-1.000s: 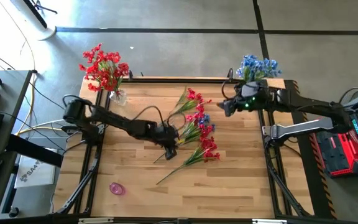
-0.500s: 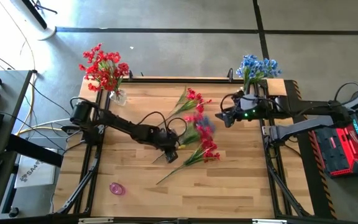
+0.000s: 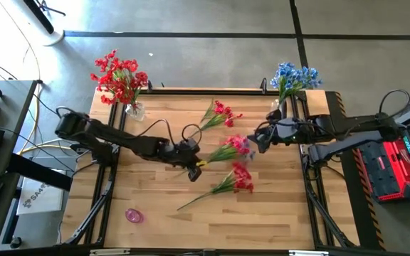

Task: Sort flowers into vase by color
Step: Put the blue flower into the right transparent vase

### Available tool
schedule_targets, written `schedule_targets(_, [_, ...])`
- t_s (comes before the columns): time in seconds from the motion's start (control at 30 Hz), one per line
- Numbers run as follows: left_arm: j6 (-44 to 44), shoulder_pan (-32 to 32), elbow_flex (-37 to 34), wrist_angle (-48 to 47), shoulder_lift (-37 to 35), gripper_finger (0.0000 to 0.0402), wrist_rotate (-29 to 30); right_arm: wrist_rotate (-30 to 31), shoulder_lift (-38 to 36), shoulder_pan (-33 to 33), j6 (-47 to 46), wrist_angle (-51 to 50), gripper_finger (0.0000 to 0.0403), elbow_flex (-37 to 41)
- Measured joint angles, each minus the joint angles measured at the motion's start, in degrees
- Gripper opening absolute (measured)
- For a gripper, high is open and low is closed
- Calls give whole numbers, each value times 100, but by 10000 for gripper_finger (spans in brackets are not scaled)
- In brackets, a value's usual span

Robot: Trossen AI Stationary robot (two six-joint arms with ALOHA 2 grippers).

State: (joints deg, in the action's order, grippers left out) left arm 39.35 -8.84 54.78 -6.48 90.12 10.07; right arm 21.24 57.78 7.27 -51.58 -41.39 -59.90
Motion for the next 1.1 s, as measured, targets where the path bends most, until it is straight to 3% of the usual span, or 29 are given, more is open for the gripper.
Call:
schedule_targets(0.13, [-64,-8,0,-48,-95,44,230,126,24,139,-52,-4,227,0])
schedule_targets(0.27, [146,46,-2,13,-112,103,320,124,102,243,-93,-25,227,0])
schedule_targets(0.43, [207,61,-2,-497,63,152,285,107,327,321,-93,-261,227,0])
schedule_targets(0.63, [59,-301,0,-131,649,145,-70,87,773,339,-89,-489,227,4])
schedule_targets(1.1, [-151,-463,0,214,1687,113,216,-175,939,341,-109,-501,227,4])
